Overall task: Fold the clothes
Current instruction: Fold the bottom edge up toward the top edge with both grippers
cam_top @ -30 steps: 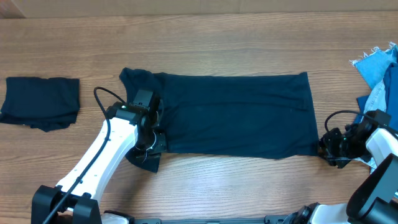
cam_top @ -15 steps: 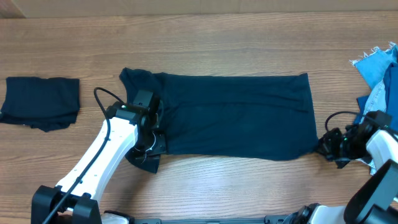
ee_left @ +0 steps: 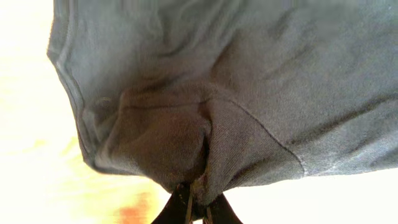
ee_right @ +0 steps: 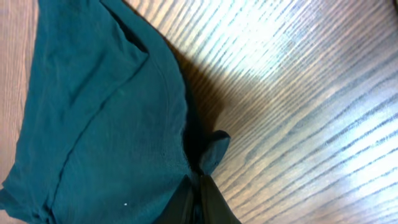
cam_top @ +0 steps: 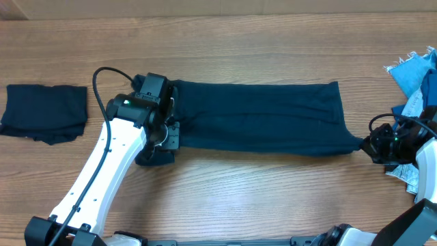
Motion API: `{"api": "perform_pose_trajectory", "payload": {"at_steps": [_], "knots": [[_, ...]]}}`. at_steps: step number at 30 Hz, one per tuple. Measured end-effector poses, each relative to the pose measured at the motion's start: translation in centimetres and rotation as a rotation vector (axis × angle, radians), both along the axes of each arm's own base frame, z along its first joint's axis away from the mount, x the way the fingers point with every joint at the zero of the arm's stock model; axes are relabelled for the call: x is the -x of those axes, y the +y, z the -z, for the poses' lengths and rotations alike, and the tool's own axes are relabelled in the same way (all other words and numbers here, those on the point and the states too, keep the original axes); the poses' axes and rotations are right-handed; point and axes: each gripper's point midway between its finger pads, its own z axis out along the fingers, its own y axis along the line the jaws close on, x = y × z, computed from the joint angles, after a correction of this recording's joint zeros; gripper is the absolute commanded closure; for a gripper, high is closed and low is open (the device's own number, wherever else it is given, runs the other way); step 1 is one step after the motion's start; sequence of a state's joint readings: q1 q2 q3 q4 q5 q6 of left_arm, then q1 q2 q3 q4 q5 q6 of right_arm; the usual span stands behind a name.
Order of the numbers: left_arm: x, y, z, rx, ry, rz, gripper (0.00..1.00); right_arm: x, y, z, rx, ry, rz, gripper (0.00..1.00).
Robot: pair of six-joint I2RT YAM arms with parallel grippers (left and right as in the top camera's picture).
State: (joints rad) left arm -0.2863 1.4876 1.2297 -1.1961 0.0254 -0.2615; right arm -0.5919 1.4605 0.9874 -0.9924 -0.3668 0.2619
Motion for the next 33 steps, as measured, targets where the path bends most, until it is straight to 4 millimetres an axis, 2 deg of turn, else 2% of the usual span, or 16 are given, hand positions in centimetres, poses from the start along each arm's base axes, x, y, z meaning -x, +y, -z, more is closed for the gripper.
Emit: {"api": "perform_pose_trajectory", "payload": {"at_steps": [4,8,11,14,17,18,22,24,27,29,30,31,32,33], "knots": [[-0.5,0.0,-0.1,-0.007,-0.023,0.039,0.93,-1.8,1.2,-0.3,0.020,-0.054,-0.065,0.96],[-0.8,0.0,-0.1,-0.012,-0.040,0.075,0.93,-5.4,2.0,-1.5,0.062,-0.191,-0.117,0.96],[-2.2,-0.3,-0.3,-0.010,-0.097,0.122,0.91,-6.6,1.8,-2.0,0.066,-0.233,-0.096,0.96],[-3.8,-0.7,-0.1,-0.014,-0.148,0.175,0.87,-6.7,1.5,-0.8,0.056,-0.202,-0.078,0.96],[-5.3,-1.2,1.6,-0.025,-0.147,0.230,0.87,-7.7,0.8,0.7,0.065,-0.195,-0.071,0.95],[-5.8,-1.3,2.7,-0.032,-0.130,0.248,0.87,-8.3,0.5,0.8,0.074,-0.211,-0.071,0.95],[-6.9,-1.1,5.7,-0.071,-0.088,0.282,0.79,-9.9,0.2,0.1,0.104,-0.281,-0.081,0.92],[-7.6,-0.9,6.1,-0.096,-0.105,0.283,0.75,-10.5,0.9,-0.1,0.111,-0.302,-0.104,0.88],[-8.7,-0.3,6.0,-0.110,-0.144,0.264,0.71,-11.1,1.9,-0.3,0.115,-0.317,-0.134,0.87],[-9.4,0.3,5.8,-0.116,-0.164,0.244,0.65,-11.1,2.1,-0.2,0.123,-0.314,-0.139,0.87],[-10.0,0.6,5.7,-0.117,-0.186,0.231,0.59,-11.1,2.0,-0.2,0.131,-0.310,-0.137,0.85],[-10.4,0.8,5.6,-0.119,-0.199,0.222,0.59,-11.1,1.8,-0.1,0.137,-0.308,-0.134,0.73],[-10.8,1.1,5.5,-0.120,-0.216,0.215,0.61,-11.1,1.8,-0.1,0.140,-0.304,-0.133,0.66],[-11.0,1.2,5.4,-0.121,-0.224,0.212,0.62,-11.0,1.8,0.0,0.141,-0.299,-0.135,0.64]]}}
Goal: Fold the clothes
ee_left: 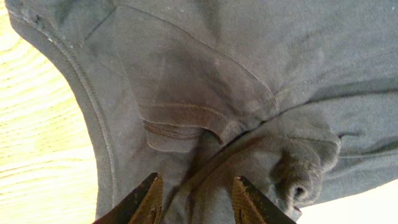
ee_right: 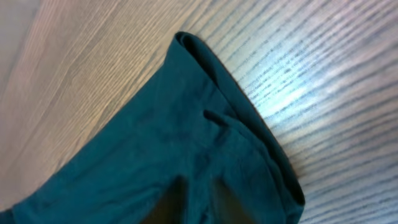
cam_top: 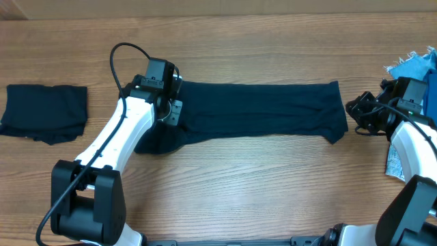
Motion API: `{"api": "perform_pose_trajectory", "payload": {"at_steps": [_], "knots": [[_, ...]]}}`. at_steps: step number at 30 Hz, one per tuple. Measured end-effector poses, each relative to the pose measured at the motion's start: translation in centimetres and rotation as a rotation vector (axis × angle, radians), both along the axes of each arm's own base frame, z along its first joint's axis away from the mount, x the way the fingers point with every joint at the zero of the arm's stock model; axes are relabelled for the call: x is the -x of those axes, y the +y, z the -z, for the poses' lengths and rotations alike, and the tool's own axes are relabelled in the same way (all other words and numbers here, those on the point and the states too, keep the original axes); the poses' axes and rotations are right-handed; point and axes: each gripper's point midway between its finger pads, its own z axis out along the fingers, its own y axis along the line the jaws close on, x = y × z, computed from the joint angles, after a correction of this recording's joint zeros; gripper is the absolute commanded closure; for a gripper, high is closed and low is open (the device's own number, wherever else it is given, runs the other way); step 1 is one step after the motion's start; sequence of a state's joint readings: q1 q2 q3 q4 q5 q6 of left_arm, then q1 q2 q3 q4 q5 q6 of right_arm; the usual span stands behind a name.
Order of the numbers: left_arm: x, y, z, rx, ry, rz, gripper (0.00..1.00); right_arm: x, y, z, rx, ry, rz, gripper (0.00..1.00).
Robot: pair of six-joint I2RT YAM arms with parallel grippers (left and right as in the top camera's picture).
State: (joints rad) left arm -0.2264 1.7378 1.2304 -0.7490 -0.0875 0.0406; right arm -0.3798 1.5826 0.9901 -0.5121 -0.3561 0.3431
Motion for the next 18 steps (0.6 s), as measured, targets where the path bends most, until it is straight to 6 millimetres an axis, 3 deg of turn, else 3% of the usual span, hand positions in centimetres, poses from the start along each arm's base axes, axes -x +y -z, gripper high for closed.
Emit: {"api": "perform_pose_trajectory", "payload": {"at_steps": [2,4,6,8,9,11,16,18], "knots": [[0.9,-0.2,0.3,0.011,0.041,0.006,0.65,1.2,0.5,0.6,-0.029,0.059,0.002,0.63],[2.5,-0.4,0.7,0.031,0.112,0.015,0.75,3.4,1.4,1.5,-0.069,0.161,0.001,0.63],[4.4,-1.0,1.0,0.071,0.194,0.017,0.77,4.7,2.1,2.0,-0.095,0.224,-0.002,0.64],[5.8,-1.8,1.0,0.124,0.254,0.025,0.84,4.6,3.0,2.1,-0.093,0.225,-0.028,0.63],[5.9,-2.0,1.0,0.135,0.258,0.027,0.91,4.3,3.4,2.1,-0.088,0.214,-0.044,0.64],[5.9,-2.4,1.0,0.157,0.258,0.030,0.96,3.8,4.2,2.1,-0.078,0.196,-0.071,0.66],[5.6,-3.2,0.8,0.200,0.248,0.040,0.94,3.4,5.8,2.1,-0.069,0.187,-0.121,0.67],[5.1,-3.4,1.0,0.209,0.224,0.044,0.75,3.2,6.2,2.0,-0.066,0.177,-0.134,0.67]]}}
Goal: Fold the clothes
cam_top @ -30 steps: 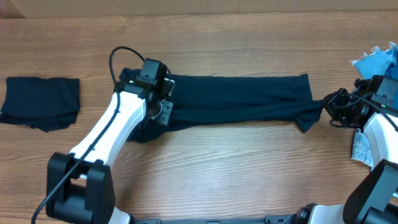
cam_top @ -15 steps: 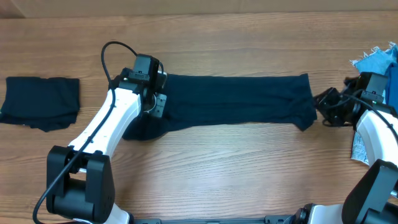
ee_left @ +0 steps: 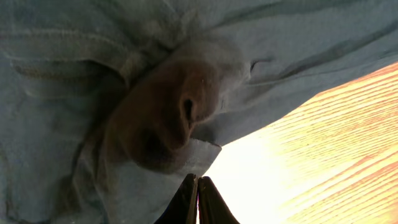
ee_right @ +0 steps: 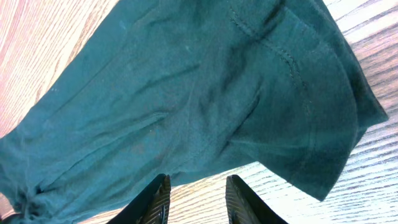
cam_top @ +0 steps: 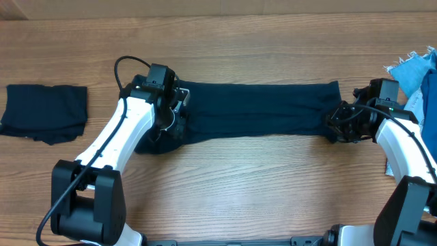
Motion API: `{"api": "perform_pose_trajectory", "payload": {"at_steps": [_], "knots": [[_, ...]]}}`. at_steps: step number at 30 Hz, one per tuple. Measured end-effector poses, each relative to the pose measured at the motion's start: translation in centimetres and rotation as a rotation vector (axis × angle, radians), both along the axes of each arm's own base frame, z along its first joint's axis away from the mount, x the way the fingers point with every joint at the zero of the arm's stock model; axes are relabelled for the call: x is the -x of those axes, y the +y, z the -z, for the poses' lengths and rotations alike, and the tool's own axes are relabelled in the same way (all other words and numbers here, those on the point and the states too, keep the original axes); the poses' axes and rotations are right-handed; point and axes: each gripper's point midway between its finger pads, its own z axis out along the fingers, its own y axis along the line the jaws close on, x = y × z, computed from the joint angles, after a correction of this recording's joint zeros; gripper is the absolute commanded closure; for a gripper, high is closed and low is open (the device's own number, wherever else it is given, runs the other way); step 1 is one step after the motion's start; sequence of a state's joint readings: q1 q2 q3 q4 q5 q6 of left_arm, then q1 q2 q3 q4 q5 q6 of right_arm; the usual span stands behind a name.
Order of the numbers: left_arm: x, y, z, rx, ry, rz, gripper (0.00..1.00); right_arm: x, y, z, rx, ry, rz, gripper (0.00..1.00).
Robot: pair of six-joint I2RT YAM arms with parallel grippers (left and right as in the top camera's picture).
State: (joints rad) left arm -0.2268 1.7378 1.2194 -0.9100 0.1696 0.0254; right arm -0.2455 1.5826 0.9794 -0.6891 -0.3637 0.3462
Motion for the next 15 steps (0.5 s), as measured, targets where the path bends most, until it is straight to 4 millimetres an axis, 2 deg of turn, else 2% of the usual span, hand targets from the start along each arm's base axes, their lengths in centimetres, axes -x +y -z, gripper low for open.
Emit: {"api": "perform_pose_trajectory", "payload": {"at_steps": [3,6,10,12,13,15], "knots": [[1.2,-0.7,1.0,0.042,0.039,-0.002,0.52,0.1,0.0,0.0,-0.001,0.003,0.000,0.67],[1.6,-0.8,1.4,0.037,0.053,-0.027,0.47,0.1,0.0,0.0,-0.001,0.004,0.000,0.67],[1.8,-0.2,2.6,0.000,0.045,-0.044,0.49,0.1,0.0,0.1,-0.001,0.007,0.000,0.67],[2.2,0.3,3.5,-0.018,0.047,-0.063,0.55,0.2,0.0,0.1,-0.001,0.008,-0.001,0.67],[2.4,0.5,4.0,-0.029,0.047,-0.068,0.58,0.2,0.0,0.1,-0.001,0.007,-0.002,0.68],[2.4,0.9,4.5,-0.049,0.038,-0.082,0.74,0.1,0.0,0.1,0.000,0.006,-0.002,0.67]]}}
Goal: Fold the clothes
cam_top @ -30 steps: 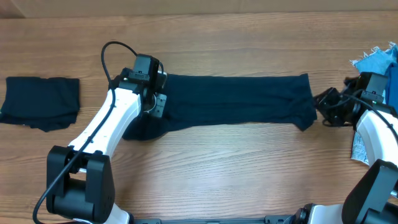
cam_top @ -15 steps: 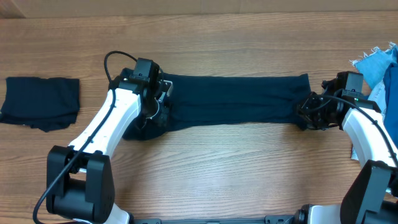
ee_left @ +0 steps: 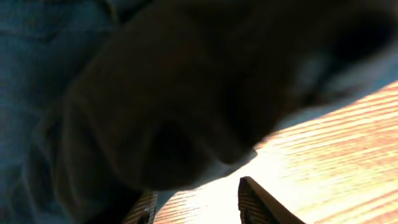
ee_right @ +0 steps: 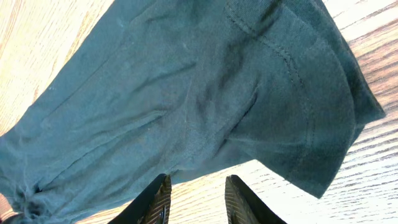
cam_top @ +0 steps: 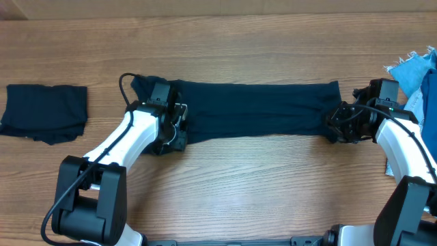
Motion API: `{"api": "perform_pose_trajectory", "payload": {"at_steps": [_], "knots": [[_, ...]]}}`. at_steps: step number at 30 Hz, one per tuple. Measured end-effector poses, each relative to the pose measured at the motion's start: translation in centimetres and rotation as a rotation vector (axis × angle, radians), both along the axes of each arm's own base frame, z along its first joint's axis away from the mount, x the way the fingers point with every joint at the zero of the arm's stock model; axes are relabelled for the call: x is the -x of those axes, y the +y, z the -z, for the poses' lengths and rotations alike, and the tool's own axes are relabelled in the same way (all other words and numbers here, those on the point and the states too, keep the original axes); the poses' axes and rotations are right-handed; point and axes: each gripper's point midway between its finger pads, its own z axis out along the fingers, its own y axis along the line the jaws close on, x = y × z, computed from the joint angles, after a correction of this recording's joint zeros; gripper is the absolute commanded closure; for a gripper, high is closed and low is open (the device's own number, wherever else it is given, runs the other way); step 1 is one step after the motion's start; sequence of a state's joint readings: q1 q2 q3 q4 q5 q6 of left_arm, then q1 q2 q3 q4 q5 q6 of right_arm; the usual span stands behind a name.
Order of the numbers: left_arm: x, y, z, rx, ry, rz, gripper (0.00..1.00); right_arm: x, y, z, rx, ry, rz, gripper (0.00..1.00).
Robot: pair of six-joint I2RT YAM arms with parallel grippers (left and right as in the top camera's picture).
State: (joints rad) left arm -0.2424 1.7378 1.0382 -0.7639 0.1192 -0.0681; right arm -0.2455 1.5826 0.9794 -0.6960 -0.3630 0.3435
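Observation:
A dark navy garment (cam_top: 259, 109) lies as a long band across the table. Its left end is bunched into a lump, which fills the left wrist view as dark cloth (ee_left: 155, 93). My left gripper (cam_top: 172, 135) sits at that lump's lower edge; in its own view the left gripper (ee_left: 196, 202) is open over bare wood, the cloth just above the fingers. My right gripper (cam_top: 339, 127) hovers at the band's lower right corner. In its own view the right gripper (ee_right: 198, 199) is open and empty, with the garment's hem (ee_right: 292, 124) ahead of it.
A folded dark garment (cam_top: 44, 113) lies at the far left. A heap of blue clothes (cam_top: 418, 78) sits at the right edge, behind the right arm. Bare wooden table (cam_top: 259, 191) stretches in front of the band.
My left gripper was shut at the edge of the bunched cloth and is now open, sitting closer to the lump. The right gripper stays open in the same place.
First both grippers were shut on the garment's two ends, the right one pulling the lower right corner outward. Then both were open, the corner lying released. The left shut again at the bunched left end while the right hovered open over the right end; now both are open.

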Motion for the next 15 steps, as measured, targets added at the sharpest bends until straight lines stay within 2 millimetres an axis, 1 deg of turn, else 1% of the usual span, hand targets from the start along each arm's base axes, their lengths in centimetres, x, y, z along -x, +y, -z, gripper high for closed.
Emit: {"api": "perform_pose_trajectory", "payload": {"at_steps": [1,2,3,4,7,9,10,11,12,13,14,15], "knots": [[-0.3,0.0,0.0,-0.001,-0.014,-0.003,0.83,0.0,0.0,0.0,0.000,0.000,0.000,0.68],[-0.6,0.0,0.0,-0.002,-0.026,-0.011,0.91,0.0,0.0,0.0,-0.001,0.001,0.000,0.68],[-0.7,0.0,0.0,-0.004,-0.031,-0.009,0.94,0.0,0.0,0.0,-0.001,0.001,0.000,0.68],[-0.8,0.1,0.0,-0.008,-0.032,-0.013,0.96,0.0,0.0,0.0,0.000,0.001,0.000,0.67],[-0.7,0.2,0.0,-0.011,-0.029,-0.018,0.96,0.0,0.0,0.0,-0.001,0.001,-0.001,0.68],[0.1,0.5,-0.2,-0.029,0.011,-0.018,0.96,0.1,0.0,0.0,-0.001,0.003,0.000,0.67],[0.1,0.6,-0.4,-0.038,0.016,-0.018,0.96,0.1,0.0,0.0,-0.001,0.003,-0.001,0.67],[-0.6,1.0,-1.6,-0.065,0.008,-0.021,0.96,0.1,0.0,0.0,-0.001,0.004,0.000,0.67],[-1.0,1.1,-2.1,-0.077,0.001,-0.023,0.96,0.1,0.0,0.0,-0.001,0.003,-0.001,0.67],[-2.1,1.4,-3.6,-0.106,-0.018,-0.026,0.96,0.1,0.0,0.0,-0.001,0.004,-0.002,0.67],[-3.7,1.5,-5.2,-0.118,-0.072,-0.032,0.96,0.1,0.0,0.1,-0.001,0.005,-0.001,0.67],[-4.9,1.6,-6.4,-0.135,-0.113,-0.038,0.96,0.1,0.0,0.1,0.000,0.004,-0.003,0.67]]}}
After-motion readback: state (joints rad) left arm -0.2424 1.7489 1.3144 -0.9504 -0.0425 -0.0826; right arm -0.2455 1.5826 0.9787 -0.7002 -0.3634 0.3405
